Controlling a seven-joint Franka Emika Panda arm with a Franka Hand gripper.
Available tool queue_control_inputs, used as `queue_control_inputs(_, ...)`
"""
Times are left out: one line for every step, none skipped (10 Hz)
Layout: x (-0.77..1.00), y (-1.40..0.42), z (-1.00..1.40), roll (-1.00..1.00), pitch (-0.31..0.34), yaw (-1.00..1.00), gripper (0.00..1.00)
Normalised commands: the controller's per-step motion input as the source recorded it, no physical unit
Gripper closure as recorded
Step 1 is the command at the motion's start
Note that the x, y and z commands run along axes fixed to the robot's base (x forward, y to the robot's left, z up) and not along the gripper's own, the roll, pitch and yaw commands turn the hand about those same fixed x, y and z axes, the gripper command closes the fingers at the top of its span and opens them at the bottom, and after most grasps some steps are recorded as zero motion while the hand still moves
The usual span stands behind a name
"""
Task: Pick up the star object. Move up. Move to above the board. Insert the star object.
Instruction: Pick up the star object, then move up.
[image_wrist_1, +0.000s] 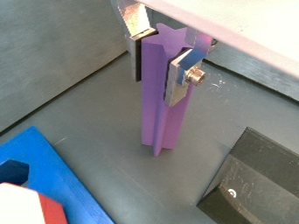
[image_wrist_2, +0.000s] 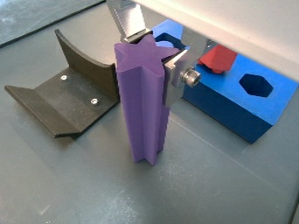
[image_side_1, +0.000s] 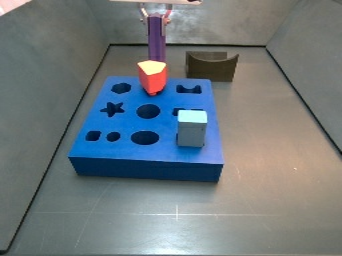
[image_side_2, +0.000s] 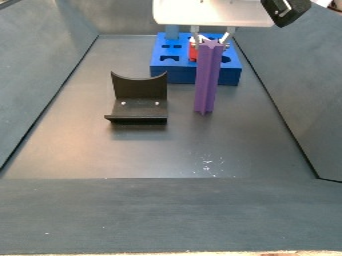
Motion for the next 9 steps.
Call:
queue_control_inputs(0.00, 0.00, 0.00, 0.00, 0.000, 0.00, 1.00)
queue_control_inputs(0.00, 0.00, 0.00, 0.00, 0.000, 0.00, 1.00)
queue_control_inputs(0.00, 0.00, 0.00, 0.00, 0.000, 0.00, 1.00)
queue_control_inputs(0.00, 0.00, 0.00, 0.00, 0.000, 0.00, 1.00)
queue_control_inputs(0.00, 0.00, 0.00, 0.00, 0.000, 0.00, 1.00)
queue_control_inputs(0.00, 0.00, 0.83, 0.00, 0.000, 0.00, 1.00)
queue_control_inputs(0.00, -0.05, 0.79, -0.02, 0.018, 0.02, 1.00)
queue_control_inputs(0.00, -0.04, 0.65, -0.01, 0.057, 0.02, 1.00)
queue_control_inputs(0.01, -0.02, 0.52, -0.01, 0.063, 0.02, 1.00)
